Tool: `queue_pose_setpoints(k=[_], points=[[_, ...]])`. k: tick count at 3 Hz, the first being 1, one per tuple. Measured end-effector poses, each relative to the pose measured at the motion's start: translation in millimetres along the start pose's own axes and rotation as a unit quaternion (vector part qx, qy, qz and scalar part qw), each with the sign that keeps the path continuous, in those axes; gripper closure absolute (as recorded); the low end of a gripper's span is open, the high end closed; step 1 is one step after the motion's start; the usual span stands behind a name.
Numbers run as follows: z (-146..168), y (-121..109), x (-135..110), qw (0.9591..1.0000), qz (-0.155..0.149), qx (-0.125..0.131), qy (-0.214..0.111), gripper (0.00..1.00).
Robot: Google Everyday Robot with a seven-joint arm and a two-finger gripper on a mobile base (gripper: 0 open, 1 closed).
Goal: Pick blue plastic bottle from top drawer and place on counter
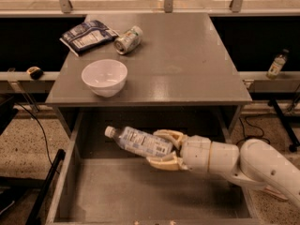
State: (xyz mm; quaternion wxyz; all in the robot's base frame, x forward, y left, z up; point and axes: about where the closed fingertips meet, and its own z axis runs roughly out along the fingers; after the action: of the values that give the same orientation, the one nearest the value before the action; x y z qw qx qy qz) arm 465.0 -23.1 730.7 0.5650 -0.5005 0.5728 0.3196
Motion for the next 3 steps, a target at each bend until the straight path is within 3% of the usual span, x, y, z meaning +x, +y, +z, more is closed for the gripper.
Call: queue_pose_setpoints(k=[1, 2, 3], points=[[-7.2, 16.4, -28.3, 0.9970, -0.022, 0.013, 0.072, 1.00], [-23.3, 24.8, -55.9, 0.9922, -0.048, 0.015, 0.114, 1.00], [-64.4, 17.1, -68.2, 0.9910, -0.052, 0.022, 0.122, 1.00]])
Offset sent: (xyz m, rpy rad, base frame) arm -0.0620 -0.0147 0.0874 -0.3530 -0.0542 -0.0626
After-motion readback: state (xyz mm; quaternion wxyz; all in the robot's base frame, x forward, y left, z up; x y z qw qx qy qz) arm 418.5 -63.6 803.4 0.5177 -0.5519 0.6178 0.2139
